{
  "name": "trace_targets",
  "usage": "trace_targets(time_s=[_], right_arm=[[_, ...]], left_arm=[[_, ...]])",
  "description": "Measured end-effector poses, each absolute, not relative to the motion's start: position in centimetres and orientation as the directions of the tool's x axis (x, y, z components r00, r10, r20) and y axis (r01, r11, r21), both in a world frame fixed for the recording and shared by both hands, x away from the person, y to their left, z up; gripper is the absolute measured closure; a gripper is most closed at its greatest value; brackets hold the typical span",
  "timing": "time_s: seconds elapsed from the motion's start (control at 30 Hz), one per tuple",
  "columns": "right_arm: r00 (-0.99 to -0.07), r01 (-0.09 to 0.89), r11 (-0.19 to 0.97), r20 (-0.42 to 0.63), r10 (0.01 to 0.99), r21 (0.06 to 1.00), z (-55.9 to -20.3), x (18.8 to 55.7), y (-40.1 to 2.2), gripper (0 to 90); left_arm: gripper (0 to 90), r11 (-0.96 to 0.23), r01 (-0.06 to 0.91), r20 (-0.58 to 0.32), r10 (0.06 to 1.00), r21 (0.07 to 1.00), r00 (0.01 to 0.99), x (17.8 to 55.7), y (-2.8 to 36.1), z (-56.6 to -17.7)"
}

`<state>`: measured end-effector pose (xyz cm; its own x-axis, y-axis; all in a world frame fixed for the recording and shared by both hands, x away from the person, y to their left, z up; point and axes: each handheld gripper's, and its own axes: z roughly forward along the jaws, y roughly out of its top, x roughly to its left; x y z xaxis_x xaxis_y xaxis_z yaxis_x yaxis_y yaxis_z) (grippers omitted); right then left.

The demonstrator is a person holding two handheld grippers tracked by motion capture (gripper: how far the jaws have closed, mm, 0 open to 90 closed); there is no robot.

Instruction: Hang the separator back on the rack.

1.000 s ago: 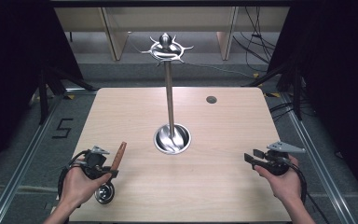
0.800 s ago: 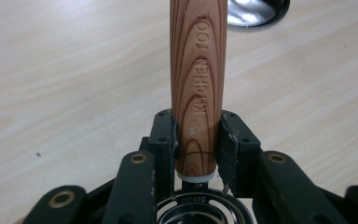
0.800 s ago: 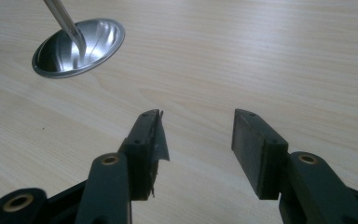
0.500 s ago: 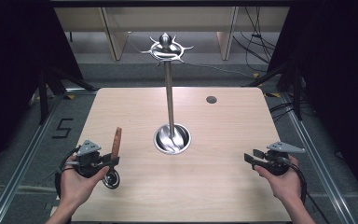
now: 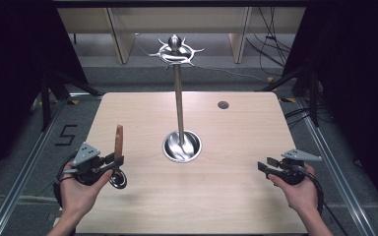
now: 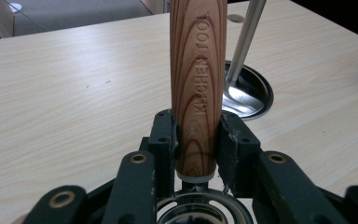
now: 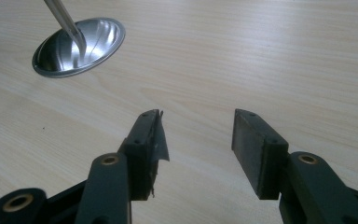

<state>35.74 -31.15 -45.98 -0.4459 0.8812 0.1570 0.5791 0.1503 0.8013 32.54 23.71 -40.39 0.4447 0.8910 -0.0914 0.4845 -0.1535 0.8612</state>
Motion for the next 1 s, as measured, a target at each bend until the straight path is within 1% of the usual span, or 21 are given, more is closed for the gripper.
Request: trace_targets(time_s=[0.13,0.57,0.67,0.83,0.9,0.93,1.0], right_arm=[[-0.443,0.593,0.141,0.175,0.879,0.793,-46.0,35.7,-31.1,52.6],[-0.439,0.586,0.145,0.162,0.884,0.797,-46.0,35.7,-31.1,52.6],[-0.443,0.592,0.140,0.174,0.880,0.794,-46.0,35.7,-31.1,52.5],[-0.438,0.589,0.147,0.162,0.884,0.795,-46.0,35.7,-31.2,52.5],[-0.437,0.595,0.142,0.170,0.883,0.791,-45.9,35.7,-31.1,52.5],[-0.439,0.591,0.144,0.167,0.883,0.793,-45.9,35.7,-31.1,52.6],[-0.445,0.593,0.139,0.179,0.878,0.793,-46.0,35.7,-31.1,52.6]], left_arm=[[68.1,-0.146,0.465,-0.090,0.889,0.873,0.449,32.5,23.6,-39.9],[68.1,-0.140,0.437,-0.087,0.883,0.889,0.460,32.5,23.1,-38.4],[68.1,-0.136,0.422,-0.085,0.882,0.896,0.463,32.6,22.7,-37.8],[68.1,-0.139,0.402,-0.076,0.877,0.905,0.474,32.7,22.2,-37.1],[68.1,-0.139,0.396,-0.076,0.873,0.908,0.481,32.7,22.1,-36.9],[68.1,-0.159,0.391,-0.057,0.872,0.906,0.487,32.7,22.0,-36.6],[68.1,-0.145,0.385,-0.066,0.871,0.912,0.486,32.8,21.9,-36.5]])
